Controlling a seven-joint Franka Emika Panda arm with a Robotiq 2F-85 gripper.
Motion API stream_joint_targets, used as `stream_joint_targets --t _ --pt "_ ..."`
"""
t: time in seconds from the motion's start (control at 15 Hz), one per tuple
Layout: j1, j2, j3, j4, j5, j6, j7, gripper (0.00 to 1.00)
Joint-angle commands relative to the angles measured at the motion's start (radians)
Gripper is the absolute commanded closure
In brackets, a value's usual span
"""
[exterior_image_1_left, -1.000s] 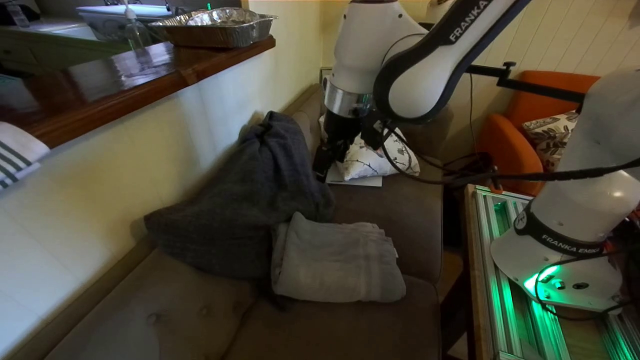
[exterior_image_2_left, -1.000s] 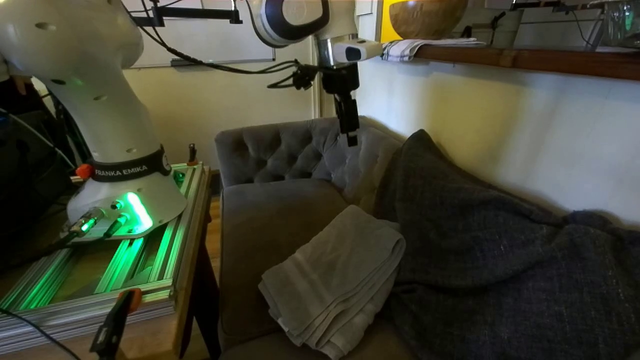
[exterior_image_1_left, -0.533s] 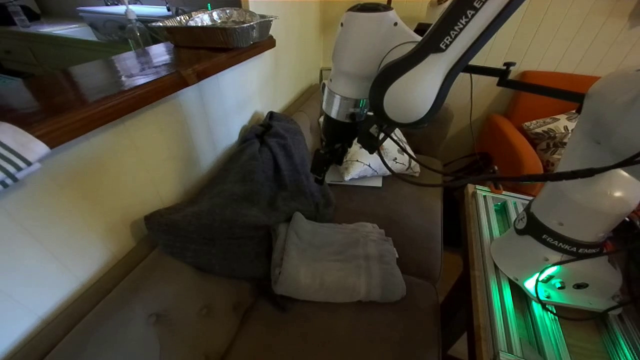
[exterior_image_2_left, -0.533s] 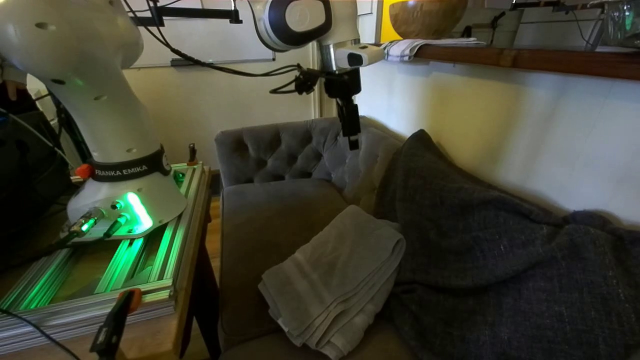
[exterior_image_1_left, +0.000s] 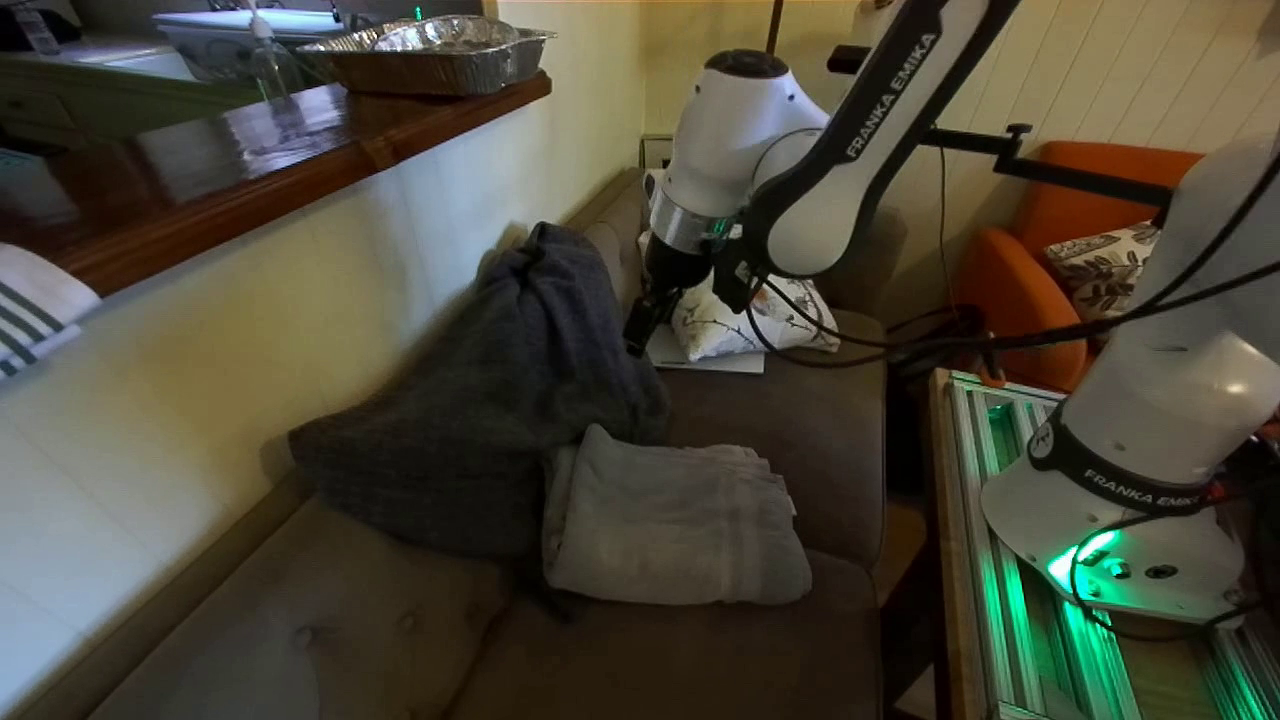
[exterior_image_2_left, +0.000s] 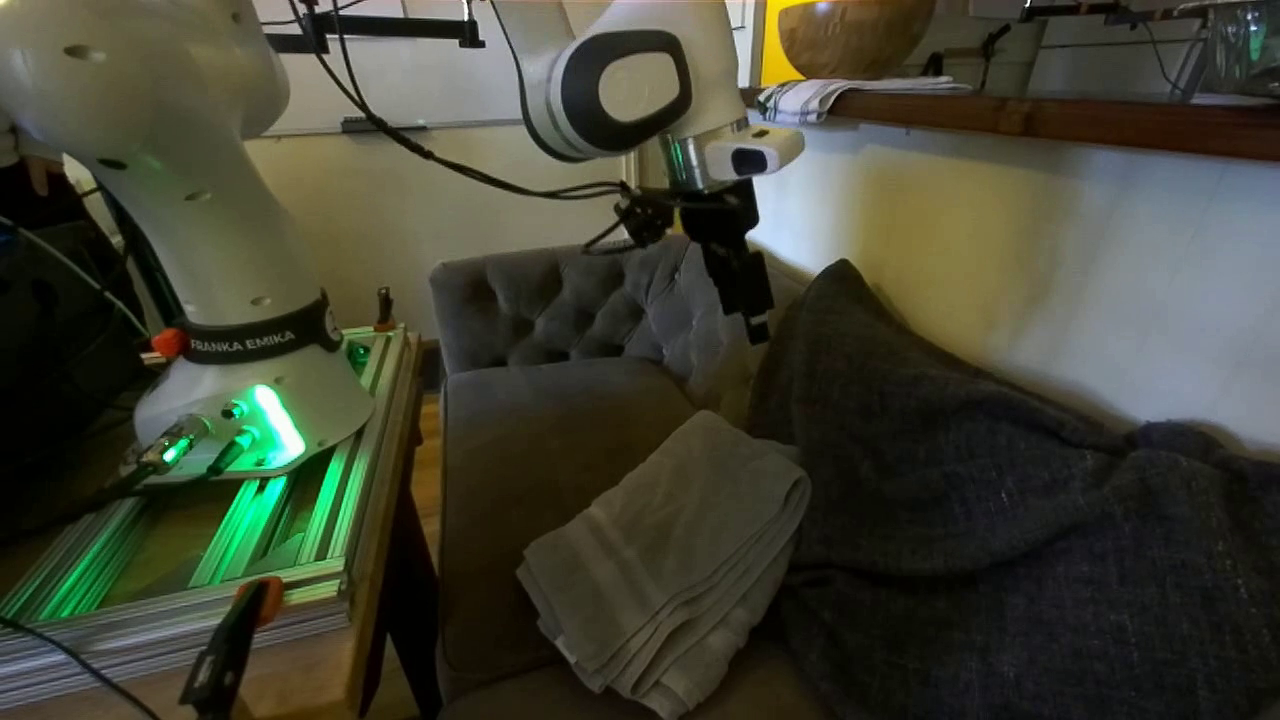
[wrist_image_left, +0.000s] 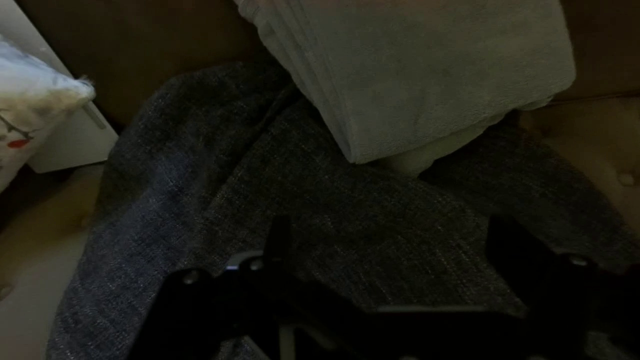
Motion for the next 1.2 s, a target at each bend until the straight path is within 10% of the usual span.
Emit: stream_joint_targets --t 0.0,1.13 --pt "-0.043 0.242 -0.001 0.123 -0.035 0.172 -0.115 0.0" --pt "-0.364 0.809 0.314 0.558 0.06 0.113 -0.593 0.0"
